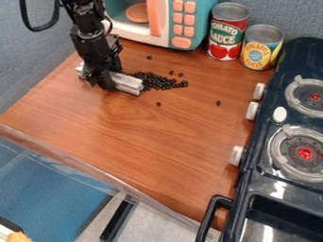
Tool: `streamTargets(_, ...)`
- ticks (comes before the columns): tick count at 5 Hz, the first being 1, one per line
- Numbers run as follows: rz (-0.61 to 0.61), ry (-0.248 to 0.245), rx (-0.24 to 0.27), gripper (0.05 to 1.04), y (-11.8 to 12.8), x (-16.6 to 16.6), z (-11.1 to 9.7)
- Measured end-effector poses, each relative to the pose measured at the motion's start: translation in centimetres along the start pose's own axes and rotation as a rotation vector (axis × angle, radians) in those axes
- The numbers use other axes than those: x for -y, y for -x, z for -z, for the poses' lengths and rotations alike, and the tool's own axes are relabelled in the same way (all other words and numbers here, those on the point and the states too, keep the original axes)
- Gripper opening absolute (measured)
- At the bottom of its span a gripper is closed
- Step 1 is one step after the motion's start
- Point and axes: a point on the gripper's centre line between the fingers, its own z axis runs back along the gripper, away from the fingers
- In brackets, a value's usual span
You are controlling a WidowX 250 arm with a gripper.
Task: Sweep into pile
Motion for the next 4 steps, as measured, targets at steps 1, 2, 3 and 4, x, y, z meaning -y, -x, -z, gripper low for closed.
streamTargets(1,-0.023,0.069,-0.047,0.385,1.7,0.7,-4.3)
streamTargets(2,-0.025,0.137,-0.086,0.385,3.3,0.5,-8.6)
streamTargets(3,-0.013,0.151,-0.116,0.385,4.5,-0.5,-10.2)
streamTargets(4,0.23,0.042,-0.162,0.385,8.3,-1.6,-10.0)
